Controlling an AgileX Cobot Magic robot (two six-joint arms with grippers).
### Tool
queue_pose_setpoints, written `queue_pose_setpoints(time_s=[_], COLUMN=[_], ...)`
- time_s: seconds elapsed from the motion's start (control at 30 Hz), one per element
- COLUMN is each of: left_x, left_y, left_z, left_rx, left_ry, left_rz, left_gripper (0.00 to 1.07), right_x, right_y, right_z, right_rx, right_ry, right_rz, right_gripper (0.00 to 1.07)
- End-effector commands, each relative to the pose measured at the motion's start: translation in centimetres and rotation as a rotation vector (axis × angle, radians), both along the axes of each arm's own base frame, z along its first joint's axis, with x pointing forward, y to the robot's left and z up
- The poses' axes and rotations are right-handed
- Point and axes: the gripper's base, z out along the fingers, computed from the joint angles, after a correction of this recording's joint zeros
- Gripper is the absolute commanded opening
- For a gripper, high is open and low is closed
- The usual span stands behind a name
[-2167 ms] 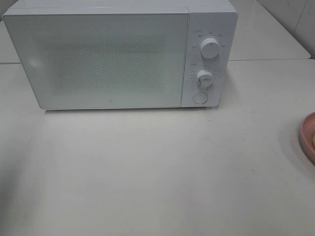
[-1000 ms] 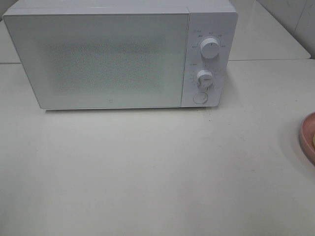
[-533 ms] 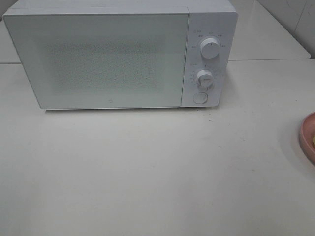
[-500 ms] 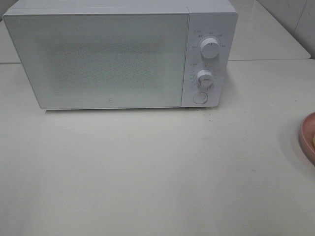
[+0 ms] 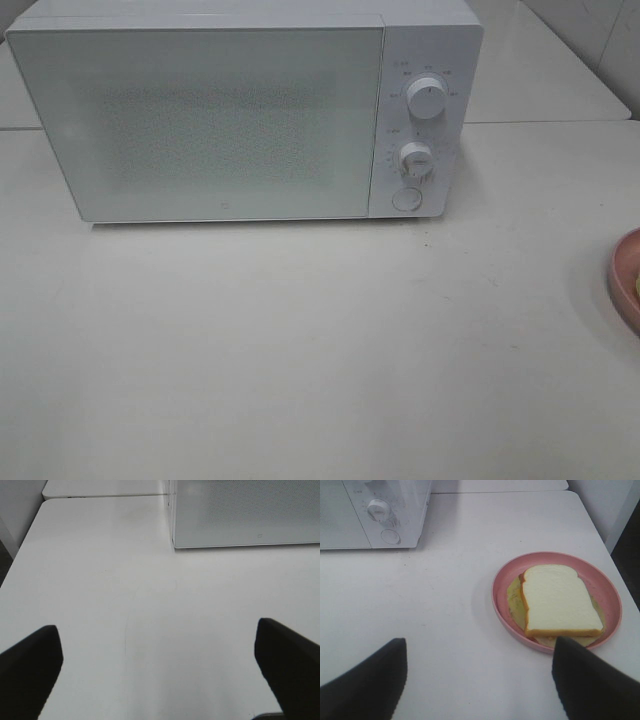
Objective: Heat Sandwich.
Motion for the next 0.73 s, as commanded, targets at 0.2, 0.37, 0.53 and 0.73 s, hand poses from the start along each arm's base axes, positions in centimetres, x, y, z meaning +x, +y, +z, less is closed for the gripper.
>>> queue_pose_setpoints(time_s=[0.2,0.37,0.53,0.73], left_x=[-0.35,-0.35,-0.35,-0.35], left_y=[-0.02,-0.02,-0.02,-0.02], left_z=[0.05,0.05,0.05,0.05], left_rx=[-0.002,-0.002,-0.002,-0.002], left_ry=[-0.041,-0.041,-0.041,-0.041], left_rz=[0.004,0.004,0.004,0.004], left_gripper=[1.01,1.01,1.01,1.01], right_x=[-0.33,-0.33,-0.33,-0.33], right_y=[-0.01,-0.01,-0.01,-0.01], right_z=[-0.09,-0.09,-0.09,-0.09], right_rx=[-0.008,-0.008,-0.008,-0.008], right_ry=[-0.029,-0.029,-0.029,-0.029], right_rz=[0.003,0.003,0.003,0.003], right_gripper=[0.76,0.76,0.76,0.76])
